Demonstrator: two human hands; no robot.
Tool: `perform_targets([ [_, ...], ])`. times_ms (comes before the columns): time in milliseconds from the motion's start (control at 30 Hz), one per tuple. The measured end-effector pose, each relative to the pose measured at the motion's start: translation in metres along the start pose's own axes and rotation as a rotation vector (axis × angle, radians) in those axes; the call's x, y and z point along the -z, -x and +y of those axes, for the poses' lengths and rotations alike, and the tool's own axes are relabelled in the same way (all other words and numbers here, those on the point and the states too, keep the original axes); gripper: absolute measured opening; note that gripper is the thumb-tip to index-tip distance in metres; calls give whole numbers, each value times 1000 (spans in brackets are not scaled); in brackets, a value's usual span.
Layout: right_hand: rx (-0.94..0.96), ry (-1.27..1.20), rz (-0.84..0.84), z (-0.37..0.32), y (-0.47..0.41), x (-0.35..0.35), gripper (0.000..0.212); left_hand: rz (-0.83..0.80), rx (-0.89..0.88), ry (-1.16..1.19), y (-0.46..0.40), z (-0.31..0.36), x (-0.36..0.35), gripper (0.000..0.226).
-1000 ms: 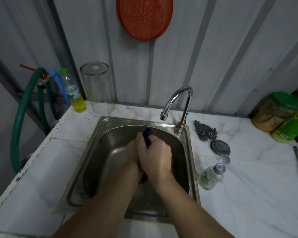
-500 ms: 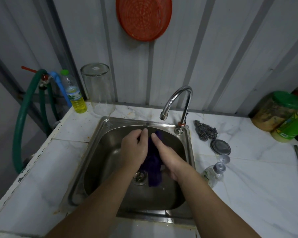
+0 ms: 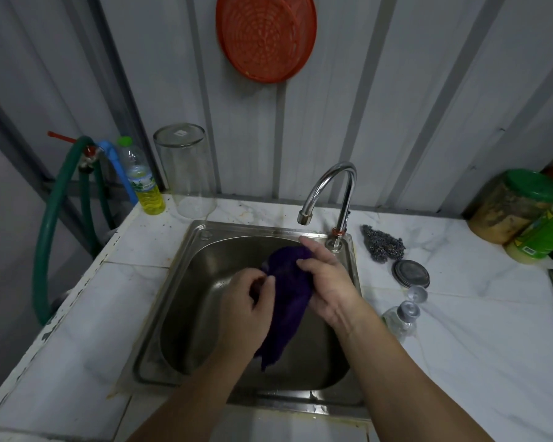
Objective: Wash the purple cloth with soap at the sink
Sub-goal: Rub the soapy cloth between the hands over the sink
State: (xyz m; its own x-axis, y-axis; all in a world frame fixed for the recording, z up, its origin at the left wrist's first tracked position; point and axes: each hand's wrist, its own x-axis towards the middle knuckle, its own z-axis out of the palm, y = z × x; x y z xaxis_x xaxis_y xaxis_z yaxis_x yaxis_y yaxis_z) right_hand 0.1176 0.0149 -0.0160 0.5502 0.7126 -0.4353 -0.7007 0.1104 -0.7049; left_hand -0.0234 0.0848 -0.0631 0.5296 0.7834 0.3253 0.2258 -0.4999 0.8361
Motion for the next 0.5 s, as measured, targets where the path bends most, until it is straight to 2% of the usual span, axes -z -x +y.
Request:
perform_targets([
  [100,22,-2,-20,0,-2,0,43,-113,554,137,8,-5,-3,26],
  [200,41,3,-22,6,-4,-2,42,-271,972,173,10,-8,-12,50],
  [267,48,-24,-43,9,-2,-4,48,-353,1182,551,9,-1,-16,67],
  [333,37,-2,-71,13,2,-6,49,-324,1192,886,0,3,-22,82],
  [367,31,62,-64,16,5,-7,49,-249,1152,996,-8,6,-25,79],
  [433,131,423,-18,23,11,-5,51,-81,1077,1075,-26,6,-28,69],
  [500,342,952,-7,28,16,1,49,-6,1047,1014,-40,3,-26,68],
])
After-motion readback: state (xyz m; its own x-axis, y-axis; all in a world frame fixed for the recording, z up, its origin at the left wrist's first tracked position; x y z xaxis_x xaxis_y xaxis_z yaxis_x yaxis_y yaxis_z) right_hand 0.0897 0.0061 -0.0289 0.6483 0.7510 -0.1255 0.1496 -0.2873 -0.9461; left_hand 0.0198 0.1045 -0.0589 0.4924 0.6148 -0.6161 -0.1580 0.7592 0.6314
